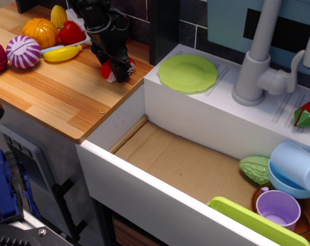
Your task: Put sushi on plate
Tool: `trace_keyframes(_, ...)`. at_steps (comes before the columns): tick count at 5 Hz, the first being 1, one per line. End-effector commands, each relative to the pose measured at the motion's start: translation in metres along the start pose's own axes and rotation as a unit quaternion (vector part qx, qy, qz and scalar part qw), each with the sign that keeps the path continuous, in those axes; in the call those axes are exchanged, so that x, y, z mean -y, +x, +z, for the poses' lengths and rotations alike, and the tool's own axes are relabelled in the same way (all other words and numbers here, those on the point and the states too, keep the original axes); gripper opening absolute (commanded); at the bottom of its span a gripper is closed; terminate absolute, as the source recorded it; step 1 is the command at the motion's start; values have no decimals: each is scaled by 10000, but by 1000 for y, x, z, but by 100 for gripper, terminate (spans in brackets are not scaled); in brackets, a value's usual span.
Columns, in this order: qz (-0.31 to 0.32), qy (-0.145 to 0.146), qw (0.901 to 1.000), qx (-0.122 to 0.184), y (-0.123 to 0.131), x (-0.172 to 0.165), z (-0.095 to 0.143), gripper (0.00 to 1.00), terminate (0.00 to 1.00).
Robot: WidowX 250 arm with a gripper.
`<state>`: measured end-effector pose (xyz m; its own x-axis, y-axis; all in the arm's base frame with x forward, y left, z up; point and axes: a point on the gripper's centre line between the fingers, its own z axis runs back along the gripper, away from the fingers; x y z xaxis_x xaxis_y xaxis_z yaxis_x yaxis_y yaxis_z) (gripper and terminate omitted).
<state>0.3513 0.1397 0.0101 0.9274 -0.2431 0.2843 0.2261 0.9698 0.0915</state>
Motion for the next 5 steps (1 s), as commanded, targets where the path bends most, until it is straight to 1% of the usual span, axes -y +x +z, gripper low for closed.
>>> trace_keyframes(1, 114, 700, 9975, 5, 35, 20, 45, 0, 0)
trace_keyframes(2, 123, 1044, 9945, 24, 54, 41, 61, 0, 0)
trace_keyframes(3, 34, 957, 9954, 52, 70, 62, 67, 0, 0)
trace_keyframes(4, 182, 824, 9964, 98, 76, 79, 66, 0, 0)
trace_keyframes(5, 184, 551, 9980, 259, 81, 77, 54, 0, 0)
